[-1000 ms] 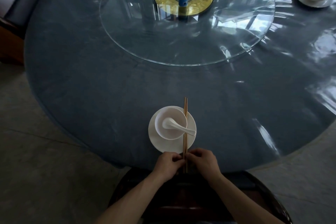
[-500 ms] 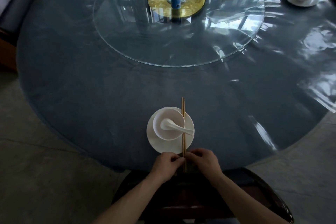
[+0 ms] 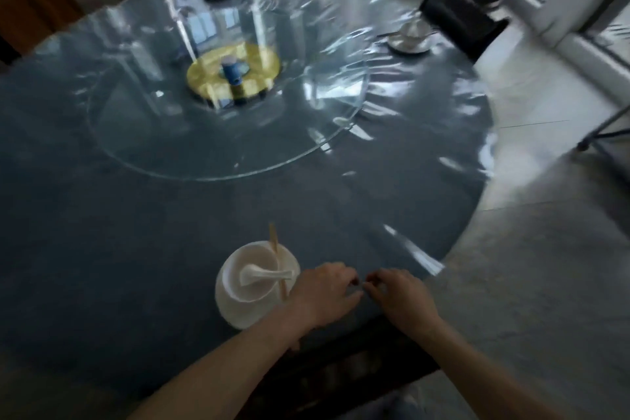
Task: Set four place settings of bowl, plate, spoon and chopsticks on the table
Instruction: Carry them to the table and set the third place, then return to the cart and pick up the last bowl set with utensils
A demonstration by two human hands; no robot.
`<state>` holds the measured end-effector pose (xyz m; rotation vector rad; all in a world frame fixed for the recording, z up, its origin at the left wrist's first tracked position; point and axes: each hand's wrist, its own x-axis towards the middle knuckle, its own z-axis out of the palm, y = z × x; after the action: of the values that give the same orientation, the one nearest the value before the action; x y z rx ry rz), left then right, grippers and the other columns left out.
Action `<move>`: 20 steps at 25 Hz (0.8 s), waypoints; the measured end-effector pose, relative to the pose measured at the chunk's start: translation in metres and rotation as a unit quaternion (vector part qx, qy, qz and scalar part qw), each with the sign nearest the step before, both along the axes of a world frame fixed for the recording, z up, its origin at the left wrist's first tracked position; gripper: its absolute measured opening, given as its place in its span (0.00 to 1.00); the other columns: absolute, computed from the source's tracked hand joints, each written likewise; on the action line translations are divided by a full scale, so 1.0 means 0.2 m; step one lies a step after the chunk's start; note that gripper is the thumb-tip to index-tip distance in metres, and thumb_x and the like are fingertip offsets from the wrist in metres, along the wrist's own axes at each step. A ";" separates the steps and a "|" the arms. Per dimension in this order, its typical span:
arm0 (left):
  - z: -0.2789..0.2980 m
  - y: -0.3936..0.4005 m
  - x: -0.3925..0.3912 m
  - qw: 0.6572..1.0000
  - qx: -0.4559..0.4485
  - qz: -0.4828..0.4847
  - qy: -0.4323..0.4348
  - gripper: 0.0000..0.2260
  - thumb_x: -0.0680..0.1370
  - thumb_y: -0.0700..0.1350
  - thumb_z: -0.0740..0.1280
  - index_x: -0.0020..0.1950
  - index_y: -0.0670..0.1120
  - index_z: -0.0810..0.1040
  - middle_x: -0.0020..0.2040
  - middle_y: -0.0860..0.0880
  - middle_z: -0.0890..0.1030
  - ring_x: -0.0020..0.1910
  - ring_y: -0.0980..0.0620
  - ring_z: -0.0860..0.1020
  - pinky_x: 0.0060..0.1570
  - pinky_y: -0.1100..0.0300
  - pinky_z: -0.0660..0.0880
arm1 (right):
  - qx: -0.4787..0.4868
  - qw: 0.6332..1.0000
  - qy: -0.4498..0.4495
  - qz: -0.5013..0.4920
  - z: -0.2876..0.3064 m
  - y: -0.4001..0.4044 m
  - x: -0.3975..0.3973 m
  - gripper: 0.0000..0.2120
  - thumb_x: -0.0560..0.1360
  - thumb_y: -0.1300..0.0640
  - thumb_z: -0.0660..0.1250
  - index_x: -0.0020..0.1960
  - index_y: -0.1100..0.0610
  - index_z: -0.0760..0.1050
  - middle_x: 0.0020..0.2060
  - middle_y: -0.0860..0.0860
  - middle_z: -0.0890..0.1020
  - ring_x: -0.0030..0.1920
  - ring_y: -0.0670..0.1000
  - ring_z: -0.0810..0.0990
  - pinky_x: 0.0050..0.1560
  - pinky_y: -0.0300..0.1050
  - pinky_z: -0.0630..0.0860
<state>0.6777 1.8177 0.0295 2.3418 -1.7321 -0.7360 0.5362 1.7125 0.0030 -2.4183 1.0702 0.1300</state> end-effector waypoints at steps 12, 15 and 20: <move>0.19 -1.35 -1.04 0.981 0.000 -0.191 -0.025 0.22 0.77 0.64 0.59 0.65 0.54 0.76 0.67 0.51 0.75 0.64 0.48 0.75 0.64 0.51 0.71 | -0.105 0.976 -0.016 -0.190 0.37 -0.96 -1.48 0.19 0.77 0.39 0.59 0.62 0.47 0.78 0.58 0.49 0.81 0.59 0.53 0.78 0.58 0.47 0.75; 0.21 -1.59 -1.31 0.975 -0.003 -0.222 -0.007 0.23 0.76 0.66 0.58 0.63 0.55 0.76 0.65 0.52 0.76 0.62 0.50 0.75 0.62 0.51 0.72 | -0.085 0.961 -0.021 -0.261 0.44 -1.10 -1.83 0.18 0.78 0.41 0.60 0.62 0.48 0.78 0.59 0.50 0.81 0.60 0.53 0.78 0.58 0.45 0.73; 0.27 -1.91 -1.65 0.958 -0.026 -0.284 0.025 0.21 0.77 0.64 0.60 0.62 0.54 0.77 0.61 0.52 0.78 0.57 0.52 0.76 0.59 0.51 0.74 | -0.048 0.929 -0.038 -0.366 0.48 -1.25 -2.23 0.18 0.77 0.40 0.61 0.59 0.48 0.79 0.56 0.49 0.83 0.57 0.51 0.81 0.56 0.46 0.77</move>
<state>0.3484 1.4363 0.0833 1.7675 -2.3936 -0.7947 0.0912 1.4634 0.0996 -1.9176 1.8873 -0.2704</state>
